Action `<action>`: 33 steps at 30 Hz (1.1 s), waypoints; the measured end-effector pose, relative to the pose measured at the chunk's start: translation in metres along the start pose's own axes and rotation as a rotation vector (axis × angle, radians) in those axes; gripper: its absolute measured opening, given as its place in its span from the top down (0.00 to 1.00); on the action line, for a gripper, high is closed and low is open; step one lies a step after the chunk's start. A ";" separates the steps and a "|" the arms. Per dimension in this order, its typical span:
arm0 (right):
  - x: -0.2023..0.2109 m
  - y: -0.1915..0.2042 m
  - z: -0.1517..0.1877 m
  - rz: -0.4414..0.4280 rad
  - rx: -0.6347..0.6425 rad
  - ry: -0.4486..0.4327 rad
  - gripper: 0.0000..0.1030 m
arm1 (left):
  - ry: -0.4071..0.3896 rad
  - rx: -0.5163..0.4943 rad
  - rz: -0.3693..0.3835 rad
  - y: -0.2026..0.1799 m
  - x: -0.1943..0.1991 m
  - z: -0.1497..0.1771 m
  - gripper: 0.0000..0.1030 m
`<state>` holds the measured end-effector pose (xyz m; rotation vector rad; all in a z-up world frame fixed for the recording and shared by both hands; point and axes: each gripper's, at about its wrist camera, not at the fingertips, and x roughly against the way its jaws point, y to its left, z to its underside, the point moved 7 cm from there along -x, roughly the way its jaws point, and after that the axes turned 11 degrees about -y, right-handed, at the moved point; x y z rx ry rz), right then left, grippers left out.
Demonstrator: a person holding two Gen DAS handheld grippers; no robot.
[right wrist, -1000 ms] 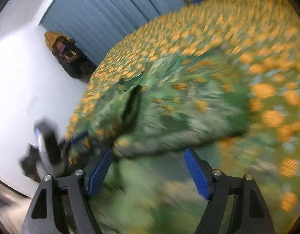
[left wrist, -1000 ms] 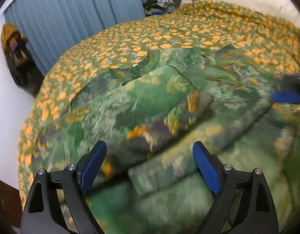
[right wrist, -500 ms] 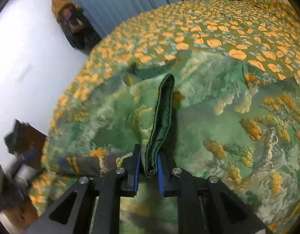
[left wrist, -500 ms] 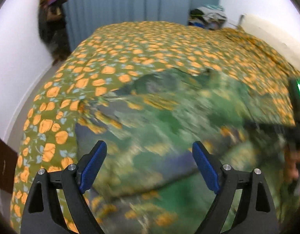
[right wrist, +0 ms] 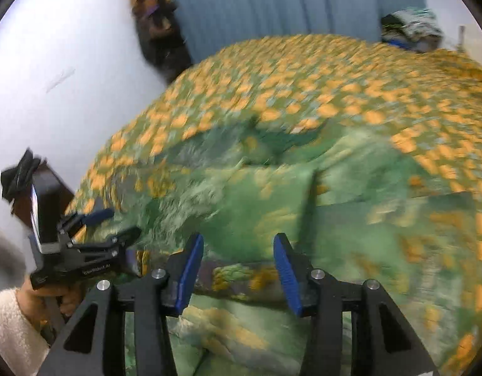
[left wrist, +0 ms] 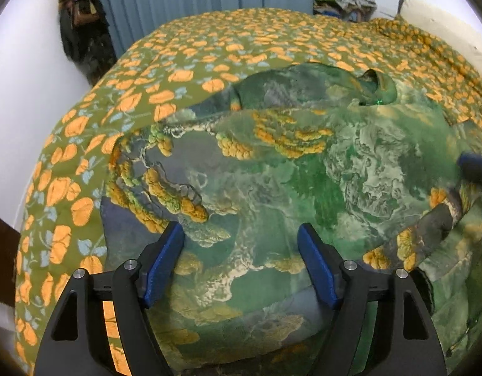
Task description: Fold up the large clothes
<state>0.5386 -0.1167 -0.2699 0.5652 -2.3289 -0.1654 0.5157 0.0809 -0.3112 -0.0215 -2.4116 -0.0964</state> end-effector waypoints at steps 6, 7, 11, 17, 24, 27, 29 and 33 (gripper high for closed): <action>-0.033 -0.008 0.028 0.027 0.003 0.081 0.56 | 0.006 -0.005 0.004 -0.002 -0.009 0.006 0.24; -0.033 -0.008 0.028 0.024 0.002 0.083 0.56 | 0.007 -0.007 0.003 -0.002 -0.009 0.006 0.24; -0.033 -0.007 0.032 0.015 -0.001 0.077 0.56 | 0.025 -0.011 -0.004 -0.002 0.006 -0.004 0.24; -0.037 -0.011 0.031 0.010 -0.003 0.058 0.56 | -0.052 0.078 0.082 -0.009 0.036 -0.052 0.14; -0.036 -0.011 0.031 0.011 -0.004 0.050 0.56 | -0.044 0.190 0.038 0.006 -0.024 -0.080 0.12; -0.036 -0.011 0.031 0.010 -0.003 0.043 0.56 | 0.064 0.265 0.012 0.024 -0.066 -0.049 0.12; -0.035 -0.010 0.032 0.008 -0.003 0.039 0.56 | 0.062 0.244 0.038 0.024 -0.076 -0.032 0.11; -0.036 -0.009 0.033 0.014 0.011 0.033 0.56 | 0.028 0.225 0.047 0.022 -0.076 -0.027 0.09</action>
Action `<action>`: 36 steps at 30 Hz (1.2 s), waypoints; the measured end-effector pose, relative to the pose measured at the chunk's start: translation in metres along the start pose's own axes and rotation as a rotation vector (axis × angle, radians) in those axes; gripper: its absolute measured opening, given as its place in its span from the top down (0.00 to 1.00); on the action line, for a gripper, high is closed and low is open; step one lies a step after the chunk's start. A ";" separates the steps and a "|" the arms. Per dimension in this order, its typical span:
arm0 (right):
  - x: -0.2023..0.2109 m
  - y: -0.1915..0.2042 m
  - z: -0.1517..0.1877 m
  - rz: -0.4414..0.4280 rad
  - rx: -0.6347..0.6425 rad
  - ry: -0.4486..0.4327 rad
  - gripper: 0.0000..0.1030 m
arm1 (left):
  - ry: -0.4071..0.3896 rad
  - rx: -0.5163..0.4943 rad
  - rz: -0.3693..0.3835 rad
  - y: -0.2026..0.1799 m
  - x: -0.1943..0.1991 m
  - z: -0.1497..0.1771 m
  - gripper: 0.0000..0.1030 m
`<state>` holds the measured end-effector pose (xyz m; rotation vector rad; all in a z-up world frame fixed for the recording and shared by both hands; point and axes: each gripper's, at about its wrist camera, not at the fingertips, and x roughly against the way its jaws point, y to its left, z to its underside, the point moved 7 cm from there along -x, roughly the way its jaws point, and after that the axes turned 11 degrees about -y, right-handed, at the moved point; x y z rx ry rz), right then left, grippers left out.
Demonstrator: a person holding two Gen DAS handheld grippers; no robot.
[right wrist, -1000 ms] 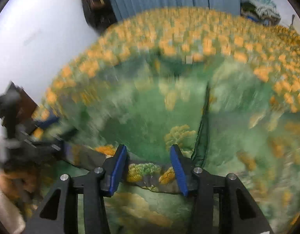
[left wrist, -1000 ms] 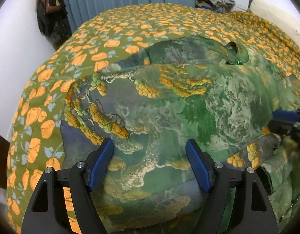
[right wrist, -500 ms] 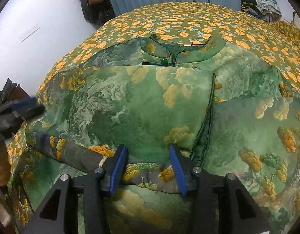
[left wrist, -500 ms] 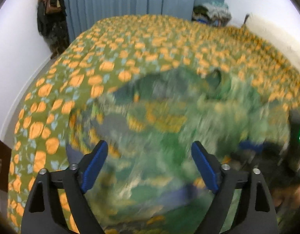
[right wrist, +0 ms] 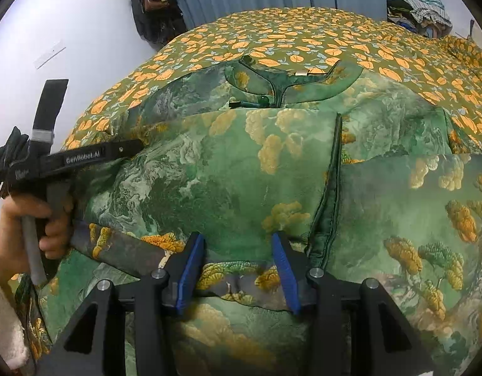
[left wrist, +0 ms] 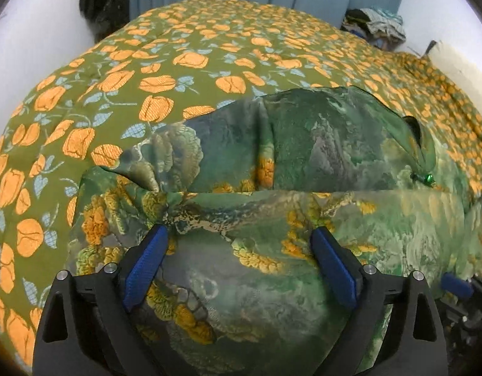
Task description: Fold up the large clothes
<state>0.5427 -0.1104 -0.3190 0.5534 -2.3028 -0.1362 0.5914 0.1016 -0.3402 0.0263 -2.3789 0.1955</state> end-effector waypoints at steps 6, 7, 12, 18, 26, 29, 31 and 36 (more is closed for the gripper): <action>0.001 0.000 0.000 0.003 0.004 -0.004 0.56 | 0.002 -0.024 -0.004 -0.005 0.005 0.000 0.03; 0.001 0.000 0.000 0.003 0.005 -0.005 0.56 | 0.009 -0.032 -0.004 -0.005 0.004 -0.001 0.02; 0.002 0.000 0.000 0.004 0.005 -0.008 0.56 | 0.045 -0.085 0.005 -0.007 0.018 0.008 0.01; 0.002 0.000 0.001 0.012 0.010 -0.005 0.56 | 0.062 -0.140 0.009 -0.006 0.045 0.026 0.01; 0.019 0.005 -0.009 0.055 0.003 -0.009 0.54 | 0.072 -0.201 -0.004 -0.009 0.100 0.043 0.01; 0.045 0.015 -0.014 0.076 -0.001 -0.032 0.52 | 0.041 -0.191 0.012 -0.007 0.137 0.050 0.01; 0.065 0.022 -0.014 0.070 -0.002 -0.051 0.37 | 0.004 -0.199 0.009 -0.005 0.163 0.052 0.01; 0.130 0.024 -0.004 0.110 0.031 -0.119 0.19 | -0.102 -0.223 -0.057 0.017 0.245 0.042 0.01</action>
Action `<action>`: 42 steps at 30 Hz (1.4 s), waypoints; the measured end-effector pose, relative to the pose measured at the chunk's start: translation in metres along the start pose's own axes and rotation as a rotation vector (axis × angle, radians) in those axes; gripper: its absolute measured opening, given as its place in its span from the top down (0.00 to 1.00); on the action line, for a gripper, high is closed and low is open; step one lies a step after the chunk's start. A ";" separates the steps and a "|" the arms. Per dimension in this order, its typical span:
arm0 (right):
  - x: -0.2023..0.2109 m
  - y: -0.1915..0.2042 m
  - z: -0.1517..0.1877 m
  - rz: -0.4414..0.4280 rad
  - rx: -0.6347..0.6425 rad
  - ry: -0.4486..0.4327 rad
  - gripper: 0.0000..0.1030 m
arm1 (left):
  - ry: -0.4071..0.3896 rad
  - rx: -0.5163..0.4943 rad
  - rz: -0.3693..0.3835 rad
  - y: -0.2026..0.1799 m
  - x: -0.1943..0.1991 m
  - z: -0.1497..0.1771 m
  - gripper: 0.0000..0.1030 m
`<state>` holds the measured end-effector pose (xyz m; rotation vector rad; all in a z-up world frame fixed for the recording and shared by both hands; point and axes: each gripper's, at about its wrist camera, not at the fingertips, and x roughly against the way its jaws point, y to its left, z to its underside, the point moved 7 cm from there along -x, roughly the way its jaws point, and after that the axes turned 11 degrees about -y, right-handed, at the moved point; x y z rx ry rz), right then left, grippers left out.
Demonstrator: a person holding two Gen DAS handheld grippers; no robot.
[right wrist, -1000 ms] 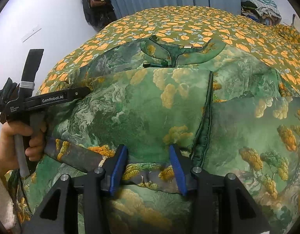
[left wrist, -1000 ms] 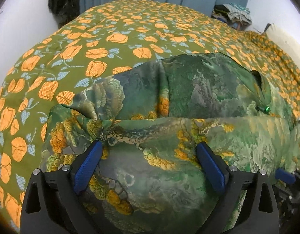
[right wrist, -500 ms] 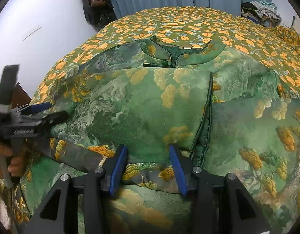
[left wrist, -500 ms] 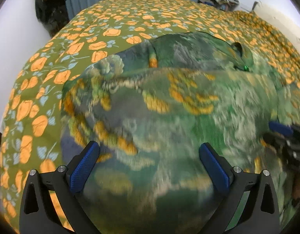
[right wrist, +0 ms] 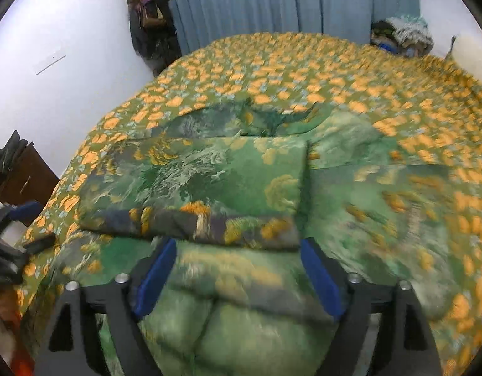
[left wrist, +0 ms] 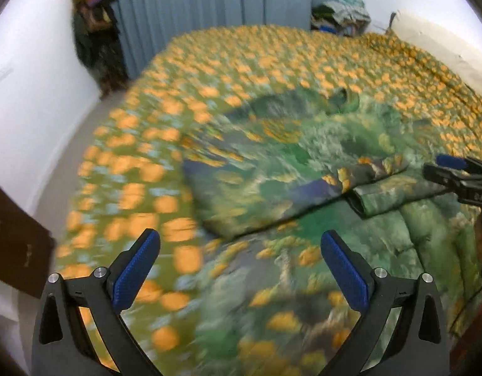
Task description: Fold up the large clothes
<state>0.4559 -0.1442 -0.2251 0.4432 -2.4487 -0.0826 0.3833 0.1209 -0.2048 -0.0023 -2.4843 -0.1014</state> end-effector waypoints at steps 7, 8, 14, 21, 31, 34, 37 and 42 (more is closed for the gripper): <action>0.106 -0.061 0.015 0.114 0.082 -0.055 0.19 | -0.078 -0.179 -0.221 0.090 0.132 -0.032 0.01; 0.117 -0.070 0.017 0.135 0.093 -0.049 0.19 | -0.081 -0.231 -0.270 0.102 0.150 -0.035 0.01; 0.179 -0.137 0.044 0.341 0.181 0.045 0.19 | -0.008 -0.191 -0.183 0.091 0.154 0.001 0.01; 0.191 -0.155 0.107 0.322 -0.031 0.128 0.18 | 0.122 0.078 0.110 -0.006 0.072 0.095 0.01; 0.201 -0.153 0.160 0.293 -0.177 0.125 0.18 | 0.098 0.150 0.127 -0.014 0.073 0.103 0.01; 0.204 -0.157 0.165 0.290 -0.186 0.125 0.19 | 0.099 0.200 0.107 0.007 0.075 0.105 0.01; 0.206 -0.166 0.171 0.267 -0.202 0.146 0.18 | 0.141 0.246 0.159 0.021 0.067 0.116 0.01; 0.189 -0.176 0.198 0.136 -0.288 0.289 0.18 | 0.299 0.284 0.254 0.021 0.039 0.151 0.01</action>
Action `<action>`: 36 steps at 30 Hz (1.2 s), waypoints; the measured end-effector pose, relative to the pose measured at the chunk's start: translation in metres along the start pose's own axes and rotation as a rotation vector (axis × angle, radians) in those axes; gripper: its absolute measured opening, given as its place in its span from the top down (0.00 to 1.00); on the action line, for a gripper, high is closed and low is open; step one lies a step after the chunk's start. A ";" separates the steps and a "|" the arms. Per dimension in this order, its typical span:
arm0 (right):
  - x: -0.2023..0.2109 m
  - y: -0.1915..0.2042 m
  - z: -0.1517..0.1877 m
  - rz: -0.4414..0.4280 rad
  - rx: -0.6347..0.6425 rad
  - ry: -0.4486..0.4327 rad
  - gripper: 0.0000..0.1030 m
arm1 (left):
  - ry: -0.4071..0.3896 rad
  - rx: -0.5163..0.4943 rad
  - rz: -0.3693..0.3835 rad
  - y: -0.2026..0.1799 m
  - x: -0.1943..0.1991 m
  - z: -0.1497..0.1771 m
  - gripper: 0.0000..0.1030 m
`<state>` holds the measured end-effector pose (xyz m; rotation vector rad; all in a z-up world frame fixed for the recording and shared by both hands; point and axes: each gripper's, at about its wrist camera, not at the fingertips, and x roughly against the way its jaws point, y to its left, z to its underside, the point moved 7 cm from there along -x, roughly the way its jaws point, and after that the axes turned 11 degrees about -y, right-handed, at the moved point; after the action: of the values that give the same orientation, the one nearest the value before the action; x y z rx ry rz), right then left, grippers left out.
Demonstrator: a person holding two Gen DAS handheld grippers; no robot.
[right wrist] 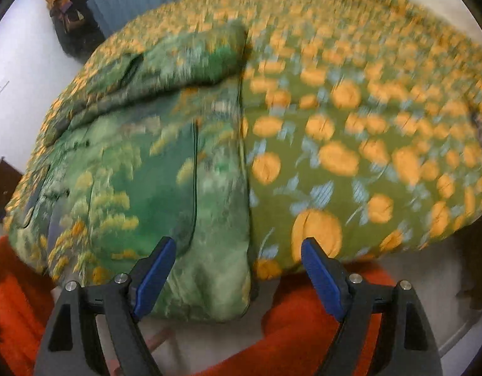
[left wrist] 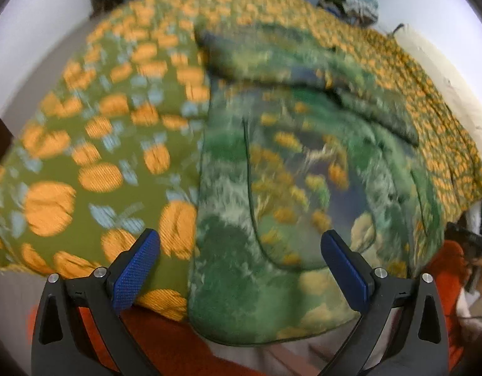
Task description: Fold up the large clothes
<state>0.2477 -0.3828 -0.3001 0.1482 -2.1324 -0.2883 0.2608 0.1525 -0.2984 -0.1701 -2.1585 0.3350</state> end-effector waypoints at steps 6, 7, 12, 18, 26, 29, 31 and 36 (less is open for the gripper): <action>-0.038 0.020 0.015 -0.177 -0.051 0.116 0.18 | 0.115 0.015 0.043 -0.009 -0.031 0.011 0.01; -0.044 0.023 0.017 -0.180 -0.048 0.132 0.17 | 0.123 0.005 0.038 -0.011 -0.034 0.012 0.01; -0.046 0.033 0.018 -0.160 -0.001 0.182 0.32 | 0.176 -0.074 0.041 -0.027 -0.038 0.023 0.01; -0.029 0.039 0.009 -0.166 0.037 0.184 0.79 | 0.212 -0.156 0.038 -0.044 -0.030 0.036 0.17; -0.015 0.045 0.001 -0.162 0.074 0.153 0.86 | 0.208 -0.147 0.014 -0.058 -0.020 0.029 0.70; -0.011 0.046 -0.003 -0.167 0.066 0.139 0.87 | 0.194 -0.129 0.029 -0.056 -0.012 0.024 0.84; -0.009 0.050 -0.006 -0.170 0.060 0.128 0.88 | 0.181 -0.133 0.032 -0.057 -0.008 0.022 0.87; 0.009 0.055 -0.015 -0.190 0.055 0.105 0.89 | 0.159 -0.140 0.047 -0.063 0.007 0.020 0.89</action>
<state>0.2560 -0.3340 -0.2701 0.3912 -2.0259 -0.3260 0.2408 0.0907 -0.2842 -0.3169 -2.0230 0.1898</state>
